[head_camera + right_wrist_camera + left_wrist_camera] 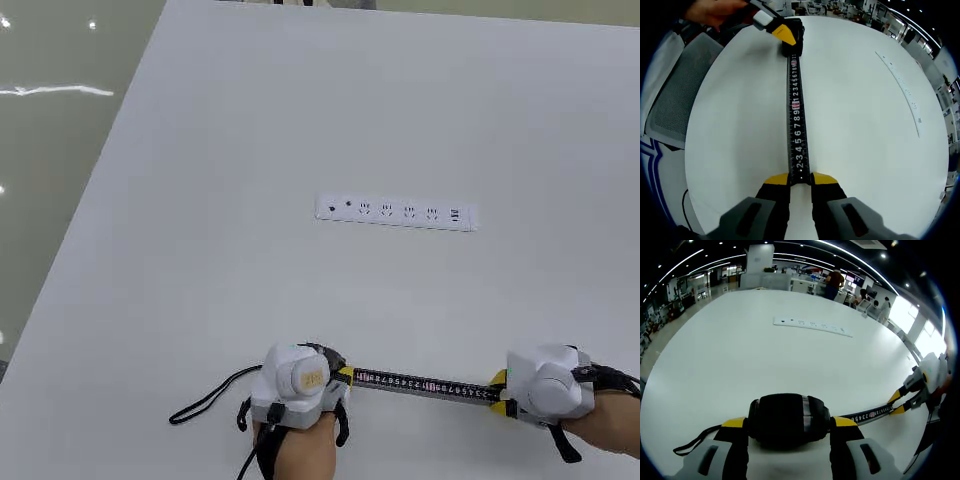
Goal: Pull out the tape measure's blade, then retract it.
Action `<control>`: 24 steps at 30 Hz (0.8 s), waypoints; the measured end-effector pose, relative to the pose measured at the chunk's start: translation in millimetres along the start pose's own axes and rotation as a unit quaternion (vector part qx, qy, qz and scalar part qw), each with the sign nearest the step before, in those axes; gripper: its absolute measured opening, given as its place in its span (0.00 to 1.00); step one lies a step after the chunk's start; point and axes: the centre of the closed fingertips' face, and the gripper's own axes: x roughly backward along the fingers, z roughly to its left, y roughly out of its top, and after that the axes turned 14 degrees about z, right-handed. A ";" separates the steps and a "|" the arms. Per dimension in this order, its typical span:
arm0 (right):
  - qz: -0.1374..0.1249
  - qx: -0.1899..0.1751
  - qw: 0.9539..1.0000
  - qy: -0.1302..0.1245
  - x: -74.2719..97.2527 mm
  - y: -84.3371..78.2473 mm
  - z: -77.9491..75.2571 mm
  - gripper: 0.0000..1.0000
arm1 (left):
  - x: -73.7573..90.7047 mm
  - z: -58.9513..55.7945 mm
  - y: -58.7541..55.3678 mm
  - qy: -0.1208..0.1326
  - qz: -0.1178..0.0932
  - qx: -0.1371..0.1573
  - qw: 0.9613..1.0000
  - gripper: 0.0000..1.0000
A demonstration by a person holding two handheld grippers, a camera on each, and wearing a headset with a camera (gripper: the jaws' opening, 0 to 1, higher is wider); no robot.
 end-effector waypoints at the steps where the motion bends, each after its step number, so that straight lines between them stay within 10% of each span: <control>1: 0.000 -0.001 1.000 0.000 -0.6 -0.3 -0.1 0.15 | 0.0 0.1 0.1 0.000 0.000 0.000 1.000 0.63; 24: -0.005 -0.016 1.000 -0.001 -1.9 2.0 -0.1 0.15 | -0.7 0.8 -0.5 0.004 -0.007 -0.008 1.000 0.60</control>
